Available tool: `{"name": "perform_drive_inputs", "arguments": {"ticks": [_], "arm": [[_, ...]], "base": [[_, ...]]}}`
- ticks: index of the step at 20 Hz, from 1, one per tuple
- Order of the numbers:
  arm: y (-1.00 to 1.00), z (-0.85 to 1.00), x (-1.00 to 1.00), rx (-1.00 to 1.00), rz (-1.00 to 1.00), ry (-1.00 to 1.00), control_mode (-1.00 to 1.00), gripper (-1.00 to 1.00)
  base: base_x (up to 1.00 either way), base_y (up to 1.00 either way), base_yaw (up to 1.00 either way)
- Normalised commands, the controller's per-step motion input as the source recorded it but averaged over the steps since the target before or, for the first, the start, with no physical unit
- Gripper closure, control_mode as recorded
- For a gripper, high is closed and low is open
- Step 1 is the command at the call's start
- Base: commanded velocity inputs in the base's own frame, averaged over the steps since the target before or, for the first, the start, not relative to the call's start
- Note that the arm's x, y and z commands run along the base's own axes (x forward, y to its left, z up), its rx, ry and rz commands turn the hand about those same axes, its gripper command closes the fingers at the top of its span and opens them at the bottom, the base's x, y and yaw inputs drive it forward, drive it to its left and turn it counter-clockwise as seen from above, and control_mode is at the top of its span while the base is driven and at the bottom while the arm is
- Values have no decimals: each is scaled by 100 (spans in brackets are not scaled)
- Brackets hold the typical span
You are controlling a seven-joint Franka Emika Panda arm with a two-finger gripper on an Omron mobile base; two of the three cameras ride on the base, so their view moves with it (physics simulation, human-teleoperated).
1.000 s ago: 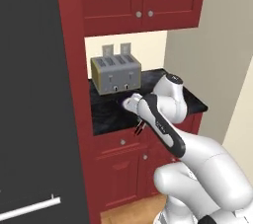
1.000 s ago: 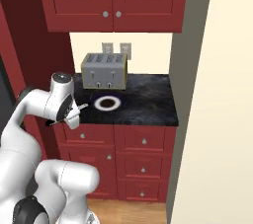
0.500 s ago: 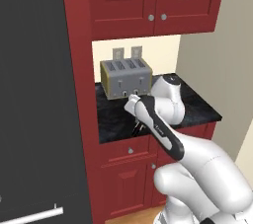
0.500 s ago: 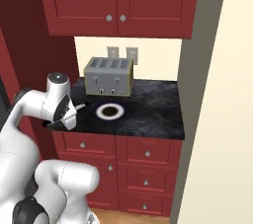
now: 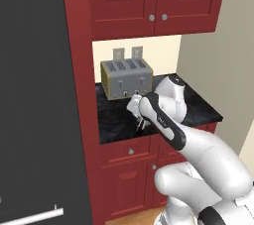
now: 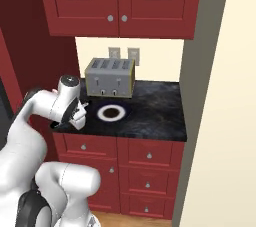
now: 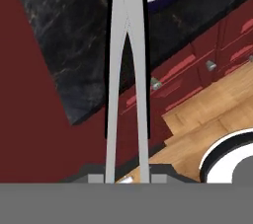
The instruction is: Pick up the tongs from the counter and place them near the plate next to the oven.
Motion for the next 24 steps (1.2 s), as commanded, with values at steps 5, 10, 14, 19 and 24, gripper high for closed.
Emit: {"name": "perform_drive_inputs", "arguments": {"ticks": [5,10,14,19,24], "arm": [[-6,0,67,0,37,-1,-100,100],[0,0,78,-2,24,-3,-100,100],[7,-16,66,-22,4,-6,-100,100],[5,-28,43,-19,0,-11,-100,100],[-2,-37,22,0,0,-8,-100,100]], "base": [[0,0,0],[0,0,0],[0,0,0],[0,0,0],[0,0,0]]}}
